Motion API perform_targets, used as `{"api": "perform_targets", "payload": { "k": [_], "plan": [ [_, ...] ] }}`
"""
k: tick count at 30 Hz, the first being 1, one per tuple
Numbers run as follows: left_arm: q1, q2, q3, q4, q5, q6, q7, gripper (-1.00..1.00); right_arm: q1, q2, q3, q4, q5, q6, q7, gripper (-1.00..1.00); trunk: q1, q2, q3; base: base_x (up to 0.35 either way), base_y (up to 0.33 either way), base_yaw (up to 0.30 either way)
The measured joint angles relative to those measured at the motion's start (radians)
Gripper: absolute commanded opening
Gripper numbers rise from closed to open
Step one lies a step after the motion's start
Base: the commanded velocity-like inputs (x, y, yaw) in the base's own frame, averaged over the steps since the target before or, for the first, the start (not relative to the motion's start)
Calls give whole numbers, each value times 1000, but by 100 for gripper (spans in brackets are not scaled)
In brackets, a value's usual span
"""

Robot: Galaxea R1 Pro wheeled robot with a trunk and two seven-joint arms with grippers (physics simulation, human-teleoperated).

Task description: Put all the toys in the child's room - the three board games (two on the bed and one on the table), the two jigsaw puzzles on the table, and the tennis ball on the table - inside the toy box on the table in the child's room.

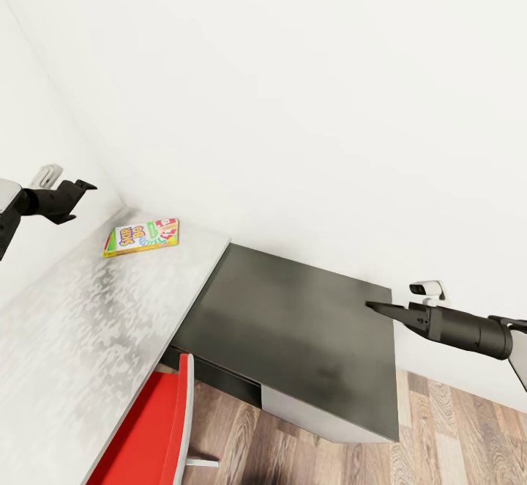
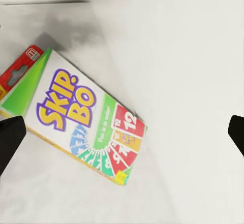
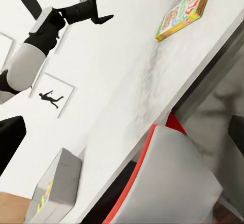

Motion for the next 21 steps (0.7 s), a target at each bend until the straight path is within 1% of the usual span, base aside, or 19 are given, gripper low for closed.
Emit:
{"api": "perform_targets", "payload": {
  "k": [1,6,8,14,19,21],
  "plan": [
    [0,-5,0,7,-10,-11,-6,100,2,1,1,0,0,0,5,100,0,0,0,0,0,0],
    [-1,-13,-1,19,-27,-35,-18,100,5,2,4,-1,0,0,12,100,0,0,0,0,0,0],
    [-2,-19,-1,26,-40,-56,-25,100,6,3,7,-1,0,0,17,100,0,0,0,0,0,0],
    [-3,-27,-2,33,-57,-81,-33,100,8,3,8,-1,-1,0,29,100,0,0,0,0,0,0],
    [-2,-32,-2,37,-66,-99,-48,100,9,3,9,-1,-1,0,49,100,0,0,-4,0,0,0],
    [-1,-34,-3,39,-70,-114,-60,100,10,3,9,-1,0,0,67,100,0,0,-6,0,0,0]
  ]
}}
